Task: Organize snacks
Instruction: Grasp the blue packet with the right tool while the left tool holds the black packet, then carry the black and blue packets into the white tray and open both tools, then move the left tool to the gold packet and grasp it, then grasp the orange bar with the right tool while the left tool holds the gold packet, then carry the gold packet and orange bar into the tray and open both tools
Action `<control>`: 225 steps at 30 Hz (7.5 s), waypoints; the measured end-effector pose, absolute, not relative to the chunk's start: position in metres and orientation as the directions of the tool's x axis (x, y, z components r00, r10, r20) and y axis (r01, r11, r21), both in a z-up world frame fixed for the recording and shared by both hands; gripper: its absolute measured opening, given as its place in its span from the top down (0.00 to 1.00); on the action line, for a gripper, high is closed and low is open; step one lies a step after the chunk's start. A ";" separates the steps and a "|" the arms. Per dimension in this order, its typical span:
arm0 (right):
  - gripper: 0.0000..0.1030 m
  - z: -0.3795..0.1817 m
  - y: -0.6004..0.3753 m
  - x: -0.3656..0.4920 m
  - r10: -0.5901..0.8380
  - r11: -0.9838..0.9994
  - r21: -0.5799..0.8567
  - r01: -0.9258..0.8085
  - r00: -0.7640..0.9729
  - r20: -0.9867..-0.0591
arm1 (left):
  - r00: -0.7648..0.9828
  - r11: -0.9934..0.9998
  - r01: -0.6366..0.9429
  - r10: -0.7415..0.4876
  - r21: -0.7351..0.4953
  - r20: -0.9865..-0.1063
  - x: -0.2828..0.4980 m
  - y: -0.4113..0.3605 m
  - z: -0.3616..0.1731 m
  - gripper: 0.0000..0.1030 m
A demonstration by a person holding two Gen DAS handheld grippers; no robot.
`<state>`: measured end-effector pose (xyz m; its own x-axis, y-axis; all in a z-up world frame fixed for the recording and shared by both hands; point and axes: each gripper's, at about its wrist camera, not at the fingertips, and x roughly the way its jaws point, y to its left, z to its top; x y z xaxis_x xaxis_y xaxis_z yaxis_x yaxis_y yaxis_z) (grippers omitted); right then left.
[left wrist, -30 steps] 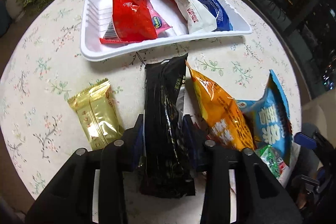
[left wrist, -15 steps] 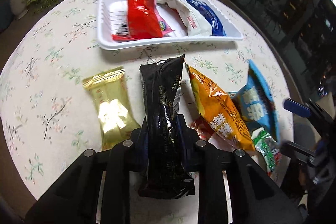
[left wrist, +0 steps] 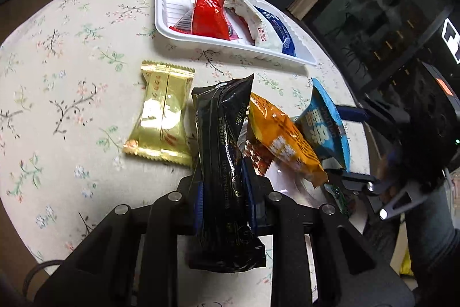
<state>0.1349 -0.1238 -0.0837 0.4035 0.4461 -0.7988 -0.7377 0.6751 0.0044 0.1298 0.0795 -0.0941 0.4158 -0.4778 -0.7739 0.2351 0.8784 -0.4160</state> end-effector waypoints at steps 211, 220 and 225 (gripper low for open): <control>0.62 -0.112 -0.046 0.191 0.222 0.902 0.075 -0.424 0.307 -0.925 | 0.523 0.939 0.123 -0.337 -0.321 -0.783 0.061 0.090 -0.105 0.72; 0.82 -0.107 -0.070 0.184 0.300 0.905 0.162 -0.394 0.319 -0.899 | 0.520 0.939 0.121 -0.337 -0.323 -0.785 0.065 0.090 -0.107 0.72; 0.83 -0.088 -0.107 0.163 0.405 0.897 0.283 -0.340 0.376 -0.834 | 0.519 0.936 0.122 -0.343 -0.330 -0.783 0.065 0.091 -0.108 0.72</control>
